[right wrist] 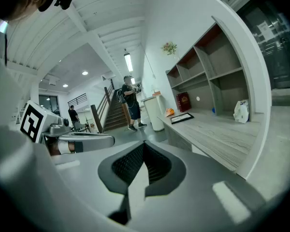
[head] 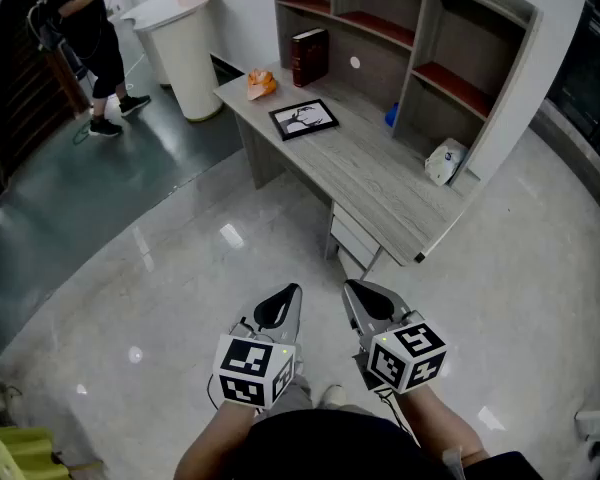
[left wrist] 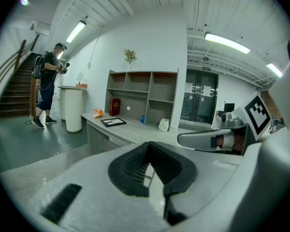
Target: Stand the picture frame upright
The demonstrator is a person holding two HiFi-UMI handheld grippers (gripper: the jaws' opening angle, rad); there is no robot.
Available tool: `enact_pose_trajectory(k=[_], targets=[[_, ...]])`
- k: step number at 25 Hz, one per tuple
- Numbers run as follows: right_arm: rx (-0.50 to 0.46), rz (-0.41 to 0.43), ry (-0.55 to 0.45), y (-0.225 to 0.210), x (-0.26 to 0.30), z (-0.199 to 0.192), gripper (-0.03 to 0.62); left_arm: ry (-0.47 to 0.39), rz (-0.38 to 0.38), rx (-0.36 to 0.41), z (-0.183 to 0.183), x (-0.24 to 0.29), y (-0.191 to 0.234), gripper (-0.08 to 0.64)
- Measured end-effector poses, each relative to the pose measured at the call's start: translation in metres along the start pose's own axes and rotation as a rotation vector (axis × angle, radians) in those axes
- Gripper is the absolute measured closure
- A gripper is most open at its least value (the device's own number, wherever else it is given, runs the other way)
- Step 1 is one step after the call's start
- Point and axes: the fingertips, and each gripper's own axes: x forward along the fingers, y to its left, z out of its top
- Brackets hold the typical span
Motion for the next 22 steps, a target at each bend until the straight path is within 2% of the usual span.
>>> enact_pose_trajectory(k=[5, 10, 17, 22], targets=[[0.007, -0.006, 0.003, -0.001, 0.014, 0.001, 0.595, 0.005, -0.006, -0.015, -0.003, 0.007, 0.015, 0.56], [0.057, -0.01, -0.015, -0.003, 0.025, 0.008, 0.595, 0.013, -0.019, -0.024, -0.001, 0.015, 0.028, 0.56], [0.084, -0.03, -0.027, -0.01, 0.05, 0.018, 0.595, 0.019, -0.034, 0.001, 0.009, 0.025, 0.051, 0.56], [0.073, -0.013, -0.026, -0.003, 0.076, 0.024, 0.595, 0.028, -0.042, 0.006, 0.016, 0.033, 0.075, 0.56]])
